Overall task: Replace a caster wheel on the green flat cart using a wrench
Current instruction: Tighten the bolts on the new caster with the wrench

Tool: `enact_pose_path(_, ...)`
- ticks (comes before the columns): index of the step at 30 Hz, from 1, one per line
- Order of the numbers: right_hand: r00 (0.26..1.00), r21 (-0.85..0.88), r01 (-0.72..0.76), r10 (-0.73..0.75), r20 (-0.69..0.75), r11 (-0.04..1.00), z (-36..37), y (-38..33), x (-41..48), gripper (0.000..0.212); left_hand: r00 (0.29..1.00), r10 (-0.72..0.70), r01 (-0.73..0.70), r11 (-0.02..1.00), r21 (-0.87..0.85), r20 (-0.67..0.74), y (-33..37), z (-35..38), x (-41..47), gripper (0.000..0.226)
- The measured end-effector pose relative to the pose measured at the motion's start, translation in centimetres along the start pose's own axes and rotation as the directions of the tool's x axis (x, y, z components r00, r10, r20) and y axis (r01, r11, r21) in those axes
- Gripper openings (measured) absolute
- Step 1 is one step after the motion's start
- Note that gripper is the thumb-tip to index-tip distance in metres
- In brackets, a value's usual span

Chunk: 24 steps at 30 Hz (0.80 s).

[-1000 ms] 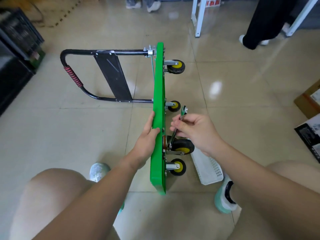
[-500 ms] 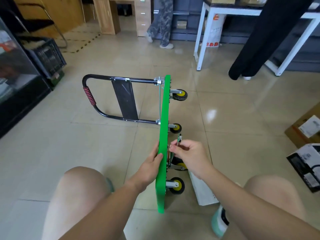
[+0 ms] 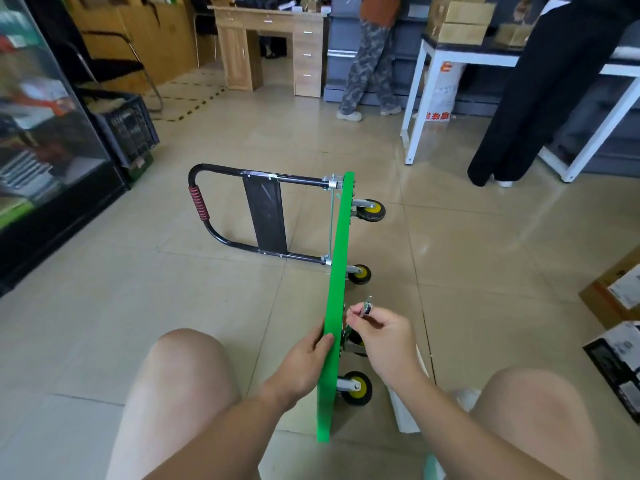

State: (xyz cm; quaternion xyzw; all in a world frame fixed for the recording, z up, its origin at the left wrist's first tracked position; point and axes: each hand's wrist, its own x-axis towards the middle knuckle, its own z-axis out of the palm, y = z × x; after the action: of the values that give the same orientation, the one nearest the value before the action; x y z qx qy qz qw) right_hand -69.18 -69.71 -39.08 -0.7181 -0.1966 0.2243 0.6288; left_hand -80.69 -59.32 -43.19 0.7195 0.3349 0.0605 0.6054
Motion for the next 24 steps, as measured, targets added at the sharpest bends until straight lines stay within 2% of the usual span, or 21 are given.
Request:
enact_pose_path(8,0.99,-0.084,-0.006,0.018,0.139,0.996,-0.4,0.3,1.1,0.017,1.0,-0.011,0.01,0.999,-0.037,-0.029,-0.2,0.2,0.0,0.038)
enact_pose_path(18,0.991,-0.101,0.03,-0.017,0.131,0.994,-0.6,0.1,1.5,0.016,1.0,0.024,-0.024,1.0,-0.004,0.006,-0.4,0.1,0.5,0.043)
enact_pose_path(24,0.991,-0.084,-0.018,0.029,0.133,0.996,-0.4,0.2,0.7,0.017,0.999,0.04,-0.039,0.999,-0.029,0.033,-0.7,-0.1,0.7,0.05)
